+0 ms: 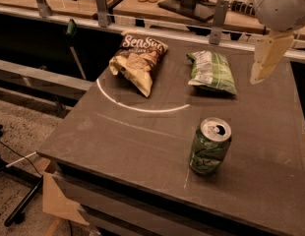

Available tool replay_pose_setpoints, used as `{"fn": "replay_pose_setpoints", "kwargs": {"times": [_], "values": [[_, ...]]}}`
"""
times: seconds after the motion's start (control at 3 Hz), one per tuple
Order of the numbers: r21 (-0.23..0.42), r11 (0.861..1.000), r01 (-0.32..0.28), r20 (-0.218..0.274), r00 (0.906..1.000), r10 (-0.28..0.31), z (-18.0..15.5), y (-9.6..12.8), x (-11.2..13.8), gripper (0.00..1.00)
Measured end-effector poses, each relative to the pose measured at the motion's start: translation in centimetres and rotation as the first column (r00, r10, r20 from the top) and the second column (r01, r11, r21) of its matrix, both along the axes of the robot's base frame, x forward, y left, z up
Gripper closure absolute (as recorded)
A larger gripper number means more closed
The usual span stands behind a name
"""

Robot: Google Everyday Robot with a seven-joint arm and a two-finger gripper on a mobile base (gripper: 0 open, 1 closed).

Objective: Move brown chip bag near green can

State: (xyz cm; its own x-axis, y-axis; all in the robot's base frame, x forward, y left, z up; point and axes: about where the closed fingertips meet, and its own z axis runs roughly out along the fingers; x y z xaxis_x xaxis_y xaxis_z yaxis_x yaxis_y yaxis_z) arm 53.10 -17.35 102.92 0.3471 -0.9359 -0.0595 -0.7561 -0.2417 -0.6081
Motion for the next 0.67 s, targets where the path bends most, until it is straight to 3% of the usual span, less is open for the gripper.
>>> {"fn": "replay_pose_setpoints", "kwargs": {"times": [0.33,0.67], "values": [[-0.001,1.0,-0.001,-0.001,1.0,0.001,0.0,0.0,-0.1,0.0],[0.035,0.995,-0.089,0.041,0.9953,0.088,-0.9,1.8,1.6,0.0]]}}
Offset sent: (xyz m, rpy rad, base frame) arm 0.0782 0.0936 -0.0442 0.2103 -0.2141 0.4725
